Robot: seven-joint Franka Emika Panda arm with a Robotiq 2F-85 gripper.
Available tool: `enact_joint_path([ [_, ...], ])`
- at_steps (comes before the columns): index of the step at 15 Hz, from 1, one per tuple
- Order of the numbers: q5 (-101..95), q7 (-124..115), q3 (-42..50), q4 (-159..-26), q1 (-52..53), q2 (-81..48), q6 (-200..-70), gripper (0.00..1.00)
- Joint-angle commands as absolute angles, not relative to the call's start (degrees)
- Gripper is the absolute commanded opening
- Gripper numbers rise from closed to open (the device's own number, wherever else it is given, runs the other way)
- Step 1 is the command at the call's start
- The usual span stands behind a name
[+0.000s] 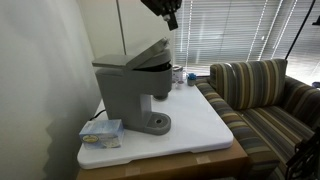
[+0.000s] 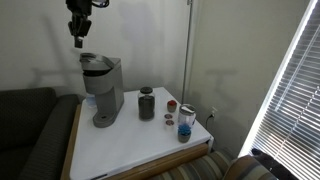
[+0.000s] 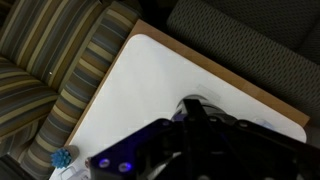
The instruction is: Close the coffee maker
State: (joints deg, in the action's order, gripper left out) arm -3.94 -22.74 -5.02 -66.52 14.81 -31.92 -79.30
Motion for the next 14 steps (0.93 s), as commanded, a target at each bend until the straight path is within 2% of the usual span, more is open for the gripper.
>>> enact_joint_path([
  [1,-3.12,-23.64,-5.09,-69.56,14.40,-28.76,-84.14,0.00],
  [9,-2.91,-24.71,-5.00,-68.00,14.11,-31.25,-88.73,0.00],
  [14,-0.99,-24.00,-4.47,-65.48,14.11,-34.45,-83.38,0.00],
])
